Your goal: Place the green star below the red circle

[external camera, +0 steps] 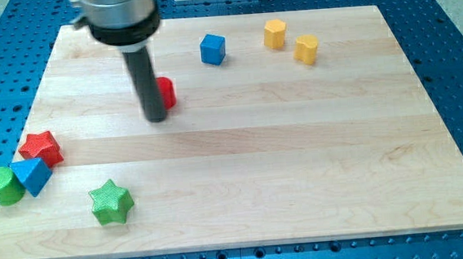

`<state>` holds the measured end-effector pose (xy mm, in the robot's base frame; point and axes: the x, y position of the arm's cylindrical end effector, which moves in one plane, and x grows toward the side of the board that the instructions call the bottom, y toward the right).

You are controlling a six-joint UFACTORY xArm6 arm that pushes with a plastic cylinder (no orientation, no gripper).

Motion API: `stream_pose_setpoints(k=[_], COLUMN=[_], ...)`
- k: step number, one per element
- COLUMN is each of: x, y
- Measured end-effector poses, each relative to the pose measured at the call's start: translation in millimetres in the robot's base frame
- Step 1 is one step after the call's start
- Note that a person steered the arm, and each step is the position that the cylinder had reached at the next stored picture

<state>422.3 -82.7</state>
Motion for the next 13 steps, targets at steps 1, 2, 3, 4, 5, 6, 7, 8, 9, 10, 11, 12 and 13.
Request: stream_pose_setpoints(k=[1, 2, 3, 4, 5, 6, 7, 8, 9, 10, 11, 12, 13], x=[3, -5, -18, 9, 106, 186, 168, 161, 195, 144, 95, 79, 111], y=[-8, -90, -7, 45, 56, 1, -83, -77, -141, -116, -10, 26, -30])
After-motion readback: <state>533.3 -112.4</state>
